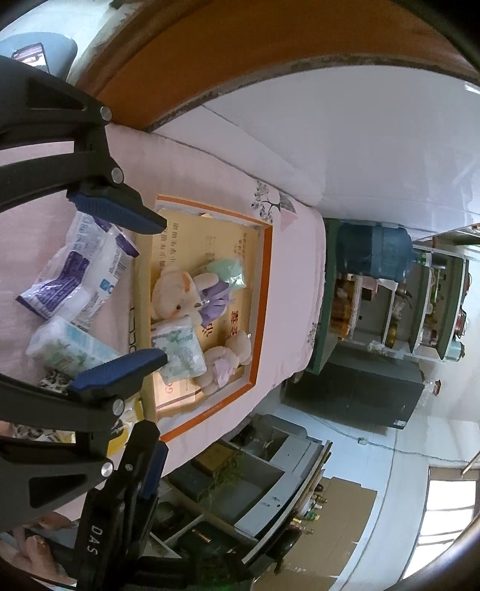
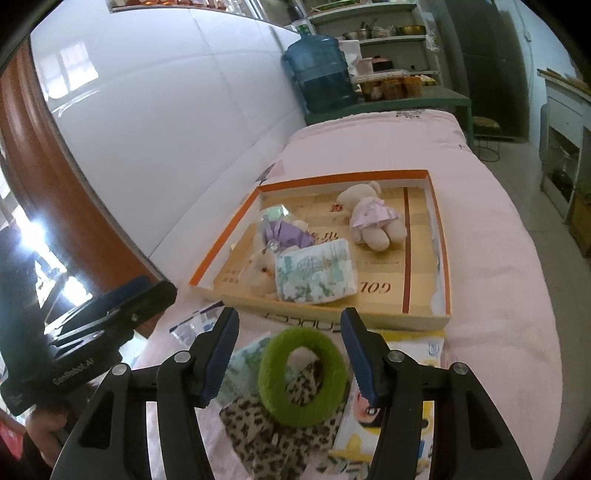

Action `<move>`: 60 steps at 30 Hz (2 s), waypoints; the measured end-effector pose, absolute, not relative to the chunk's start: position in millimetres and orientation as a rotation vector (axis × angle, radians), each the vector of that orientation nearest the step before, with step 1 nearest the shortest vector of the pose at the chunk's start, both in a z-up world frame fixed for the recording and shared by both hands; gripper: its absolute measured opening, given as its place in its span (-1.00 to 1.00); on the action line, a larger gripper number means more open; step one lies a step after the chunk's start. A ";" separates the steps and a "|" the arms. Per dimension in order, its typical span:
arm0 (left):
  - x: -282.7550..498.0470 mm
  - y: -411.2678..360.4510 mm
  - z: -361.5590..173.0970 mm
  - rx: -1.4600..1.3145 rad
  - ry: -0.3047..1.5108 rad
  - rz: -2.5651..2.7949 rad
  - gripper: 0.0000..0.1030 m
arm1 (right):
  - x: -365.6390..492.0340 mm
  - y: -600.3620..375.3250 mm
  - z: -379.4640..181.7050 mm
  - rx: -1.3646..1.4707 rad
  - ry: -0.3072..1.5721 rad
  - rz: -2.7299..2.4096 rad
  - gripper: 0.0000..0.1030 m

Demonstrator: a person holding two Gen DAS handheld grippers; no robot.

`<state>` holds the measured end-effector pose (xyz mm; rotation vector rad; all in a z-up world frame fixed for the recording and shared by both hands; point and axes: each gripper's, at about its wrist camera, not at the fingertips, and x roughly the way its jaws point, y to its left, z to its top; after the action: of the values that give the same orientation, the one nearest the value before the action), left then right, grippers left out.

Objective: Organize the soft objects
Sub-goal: 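Move both open tools back over the remaining pile of soft items, then grasp the pink round sponge with the right tool while the left grasps the white-purple wipes bag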

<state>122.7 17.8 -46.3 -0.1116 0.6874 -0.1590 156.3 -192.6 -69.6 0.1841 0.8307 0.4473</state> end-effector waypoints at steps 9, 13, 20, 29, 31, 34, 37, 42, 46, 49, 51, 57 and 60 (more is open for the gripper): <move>88.6 18.7 -38.4 -0.099 0.653 -0.173 0.25 | 124.4 -190.3 -64.1 0.169 0.825 0.452 0.17; 74.9 21.6 -37.9 -0.105 0.649 -0.183 0.25 | 111.4 -187.7 -62.1 0.151 0.823 0.456 0.18; 56.9 28.1 -40.0 -0.114 0.650 -0.184 0.25 | 90.7 -183.3 -62.1 0.133 0.830 0.462 0.32; 34.8 35.8 -46.7 -0.132 0.631 -0.177 0.24 | 69.4 -181.6 -65.8 0.118 0.848 0.462 0.35; 29.9 39.0 -49.7 -0.142 0.624 -0.178 0.24 | 65.5 -182.8 -66.9 0.117 0.852 0.458 0.36; 24.9 41.6 -54.2 -0.156 0.623 -0.185 0.25 | 59.7 -183.9 -69.6 0.110 0.857 0.447 0.37; 21.0 43.0 -59.0 -0.166 0.627 -0.192 0.25 | 54.1 -183.9 -75.0 0.105 0.870 0.443 0.37; 14.6 44.0 -67.6 -0.180 0.635 -0.205 0.24 | 43.1 -181.2 -90.1 0.093 0.898 0.443 0.37; 12.7 44.0 -73.3 -0.186 0.640 -0.216 0.25 | 37.3 -181.9 -104.4 0.112 0.923 0.435 0.37; 12.0 43.3 -78.4 -0.190 0.647 -0.223 0.25 | 35.5 -181.9 -113.7 0.126 0.947 0.430 0.37; 12.6 43.0 -80.7 -0.189 0.650 -0.225 0.25 | 35.1 -181.3 -117.7 0.128 0.955 0.429 0.37; 18.9 45.1 -86.9 -0.196 0.663 -0.214 0.25 | 35.3 -176.7 -123.8 0.126 0.969 0.434 0.37; 29.4 47.9 -86.6 -0.194 0.663 -0.192 0.25 | 36.4 -173.8 -125.8 0.126 0.973 0.440 0.37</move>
<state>29.4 47.9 -86.6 -0.1936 0.6632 -0.1915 36.4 -173.8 -125.8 0.1257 0.9735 0.4397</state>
